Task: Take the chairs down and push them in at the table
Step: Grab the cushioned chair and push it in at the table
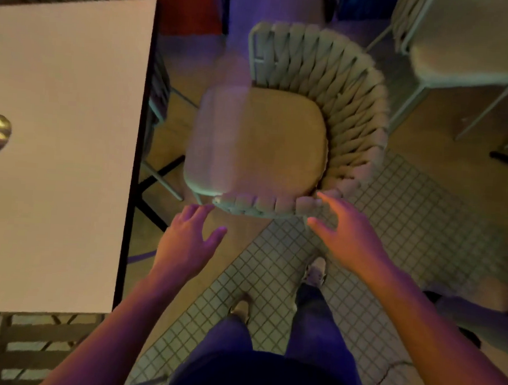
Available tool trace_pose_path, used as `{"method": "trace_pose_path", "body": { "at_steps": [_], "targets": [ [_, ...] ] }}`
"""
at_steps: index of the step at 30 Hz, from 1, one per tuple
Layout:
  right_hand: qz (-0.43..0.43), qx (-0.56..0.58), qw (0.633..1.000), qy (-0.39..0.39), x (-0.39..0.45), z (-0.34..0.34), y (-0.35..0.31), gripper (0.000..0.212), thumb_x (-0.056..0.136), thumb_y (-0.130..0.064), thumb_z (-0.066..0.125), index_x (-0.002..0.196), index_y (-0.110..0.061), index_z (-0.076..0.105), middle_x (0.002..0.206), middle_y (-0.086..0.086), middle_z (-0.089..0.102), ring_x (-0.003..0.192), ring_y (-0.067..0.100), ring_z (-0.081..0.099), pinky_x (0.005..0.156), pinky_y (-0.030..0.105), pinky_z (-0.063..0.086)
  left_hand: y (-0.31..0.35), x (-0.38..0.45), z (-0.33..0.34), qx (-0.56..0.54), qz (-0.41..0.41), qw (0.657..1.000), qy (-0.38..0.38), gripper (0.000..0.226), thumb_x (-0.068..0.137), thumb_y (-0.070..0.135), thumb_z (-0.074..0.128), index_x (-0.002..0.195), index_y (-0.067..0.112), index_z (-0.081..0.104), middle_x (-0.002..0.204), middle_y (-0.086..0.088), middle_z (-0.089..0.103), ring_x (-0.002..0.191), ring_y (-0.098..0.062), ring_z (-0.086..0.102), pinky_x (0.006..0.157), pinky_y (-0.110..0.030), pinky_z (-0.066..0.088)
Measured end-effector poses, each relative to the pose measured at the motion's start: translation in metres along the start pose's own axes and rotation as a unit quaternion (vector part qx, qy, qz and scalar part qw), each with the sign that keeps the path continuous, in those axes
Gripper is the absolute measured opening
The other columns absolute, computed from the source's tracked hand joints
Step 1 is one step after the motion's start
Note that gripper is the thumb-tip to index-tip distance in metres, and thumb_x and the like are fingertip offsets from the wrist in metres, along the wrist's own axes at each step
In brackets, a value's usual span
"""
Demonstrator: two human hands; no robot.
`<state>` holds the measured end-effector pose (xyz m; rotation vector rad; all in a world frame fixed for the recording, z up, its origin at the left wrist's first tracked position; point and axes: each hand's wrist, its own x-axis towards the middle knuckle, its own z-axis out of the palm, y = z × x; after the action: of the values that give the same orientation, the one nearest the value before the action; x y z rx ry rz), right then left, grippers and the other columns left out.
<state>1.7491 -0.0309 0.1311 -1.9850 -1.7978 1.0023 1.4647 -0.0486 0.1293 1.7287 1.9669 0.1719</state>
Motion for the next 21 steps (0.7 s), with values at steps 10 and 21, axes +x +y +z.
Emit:
{"method": "trace_pose_path", "body": {
  "at_steps": [10, 21],
  "targets": [
    [-0.092, -0.034, 0.993, -0.065, 0.17, -0.078, 0.021, 0.062, 0.087, -0.047, 0.059, 0.143, -0.026, 0.043, 0.141, 0.001, 0.053, 0.128, 0.016, 0.05, 0.104, 0.032, 0.042, 0.109, 0.092, 0.019, -0.005, -0.119, 0.991, 0.055, 0.057, 0.084, 0.054, 0.047, 0.134, 0.026, 0.046, 0.129, 0.002, 0.053, 0.114, -0.025, 0.055, 0.086, -0.047, 0.048],
    [-0.181, -0.151, 0.965, -0.116, 0.329, -0.112, -0.014, 0.061, 0.091, -0.044, 0.055, 0.147, -0.026, 0.038, 0.145, 0.003, 0.048, 0.132, 0.021, 0.045, 0.104, 0.035, 0.039, 0.108, 0.176, 0.034, -0.142, -0.316, 0.936, 0.057, 0.053, 0.088, 0.046, 0.052, 0.134, 0.02, 0.048, 0.132, -0.009, 0.053, 0.114, -0.03, 0.056, 0.085, -0.043, 0.047]
  ]
}}
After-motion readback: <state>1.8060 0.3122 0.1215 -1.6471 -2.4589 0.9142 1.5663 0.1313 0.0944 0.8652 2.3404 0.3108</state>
